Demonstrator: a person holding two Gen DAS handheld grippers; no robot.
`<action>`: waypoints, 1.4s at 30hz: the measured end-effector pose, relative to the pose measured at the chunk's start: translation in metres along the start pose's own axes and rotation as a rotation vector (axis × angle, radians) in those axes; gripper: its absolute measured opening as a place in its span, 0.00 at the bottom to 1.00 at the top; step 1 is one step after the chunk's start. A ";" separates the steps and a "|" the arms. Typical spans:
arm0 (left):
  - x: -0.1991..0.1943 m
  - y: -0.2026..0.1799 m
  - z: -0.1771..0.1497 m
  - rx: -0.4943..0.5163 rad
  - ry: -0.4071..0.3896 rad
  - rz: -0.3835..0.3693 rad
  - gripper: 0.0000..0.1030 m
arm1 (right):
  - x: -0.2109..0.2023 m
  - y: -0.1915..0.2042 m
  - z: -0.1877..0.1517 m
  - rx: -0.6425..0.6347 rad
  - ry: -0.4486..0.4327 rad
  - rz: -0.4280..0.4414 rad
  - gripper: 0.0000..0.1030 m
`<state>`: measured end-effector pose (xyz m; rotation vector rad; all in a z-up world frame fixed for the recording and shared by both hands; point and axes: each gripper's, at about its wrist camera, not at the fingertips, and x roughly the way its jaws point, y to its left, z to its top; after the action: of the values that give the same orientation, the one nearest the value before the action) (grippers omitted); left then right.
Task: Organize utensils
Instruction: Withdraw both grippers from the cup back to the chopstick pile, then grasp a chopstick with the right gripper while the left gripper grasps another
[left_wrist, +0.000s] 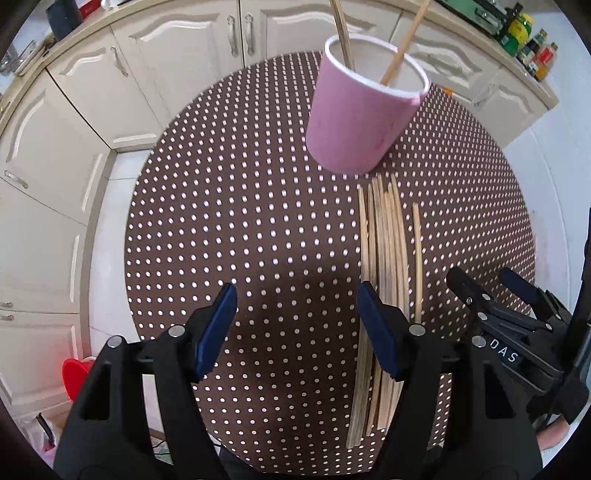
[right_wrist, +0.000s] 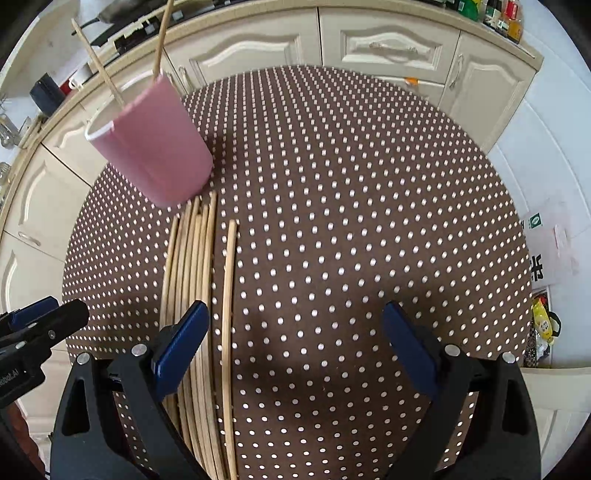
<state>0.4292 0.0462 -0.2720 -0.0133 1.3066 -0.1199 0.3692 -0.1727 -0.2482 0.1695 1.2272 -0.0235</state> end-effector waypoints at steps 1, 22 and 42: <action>0.003 0.000 -0.001 0.004 0.006 0.001 0.65 | 0.002 0.001 -0.001 -0.001 0.005 0.000 0.89; 0.039 0.010 0.001 -0.042 0.070 -0.071 0.65 | 0.026 0.057 -0.020 -0.163 -0.033 -0.044 0.33; 0.079 -0.037 0.039 0.069 0.111 -0.022 0.70 | 0.025 0.027 0.003 -0.020 0.001 0.073 0.05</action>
<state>0.4840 0.0000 -0.3352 0.0380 1.4130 -0.1864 0.3830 -0.1449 -0.2672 0.1969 1.2213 0.0525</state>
